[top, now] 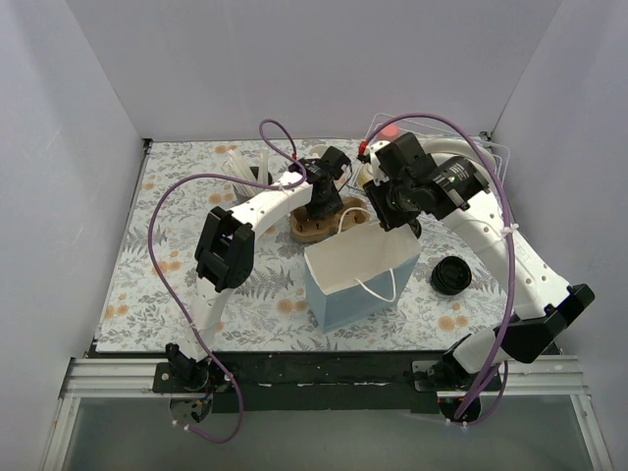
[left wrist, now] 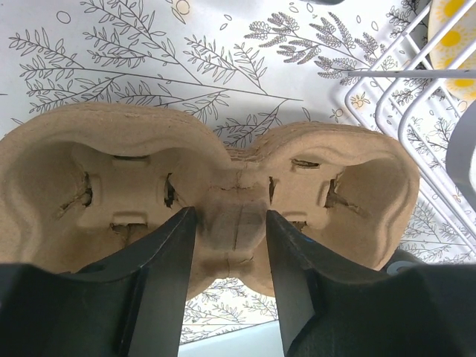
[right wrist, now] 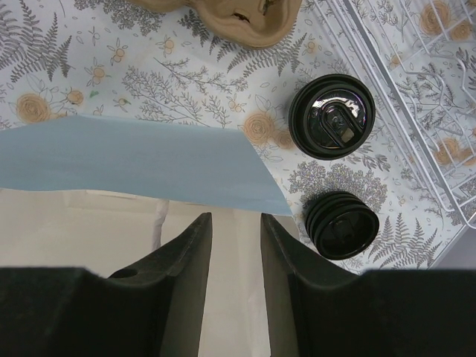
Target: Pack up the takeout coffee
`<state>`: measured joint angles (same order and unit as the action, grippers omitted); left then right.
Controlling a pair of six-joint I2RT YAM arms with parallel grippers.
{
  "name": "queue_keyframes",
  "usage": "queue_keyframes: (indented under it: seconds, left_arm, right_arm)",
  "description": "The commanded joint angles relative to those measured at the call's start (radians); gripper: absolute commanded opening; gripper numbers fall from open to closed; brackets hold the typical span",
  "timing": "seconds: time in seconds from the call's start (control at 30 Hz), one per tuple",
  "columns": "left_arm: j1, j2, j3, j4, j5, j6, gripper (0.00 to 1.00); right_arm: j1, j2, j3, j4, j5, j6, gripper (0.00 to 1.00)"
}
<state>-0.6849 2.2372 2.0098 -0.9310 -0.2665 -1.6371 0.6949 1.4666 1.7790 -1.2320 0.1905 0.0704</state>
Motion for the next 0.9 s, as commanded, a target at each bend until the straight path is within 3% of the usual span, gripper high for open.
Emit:
queue_keyframes:
  seconds: [0.0,0.33,0.5,0.87]
  left_arm:
    - [-0.018,-0.017,0.004,0.011,-0.036,0.014,0.43]
    - [-0.028,-0.016,-0.022,0.015,-0.074,0.017,0.42]
    - [-0.028,-0.016,-0.028,0.014,-0.082,0.028,0.35]
    - [-0.021,-0.025,-0.006,-0.044,-0.178,0.083,0.35]
  right_arm:
    - [0.002,0.003,0.037,0.002,-0.014,-0.012,0.4]
    - [0.002,-0.014,0.054,-0.018,0.036,-0.003,0.4]
    - [0.002,-0.029,0.06,-0.018,0.064,0.0,0.4]
    - [0.003,-0.015,0.099,-0.026,0.081,0.009,0.4]
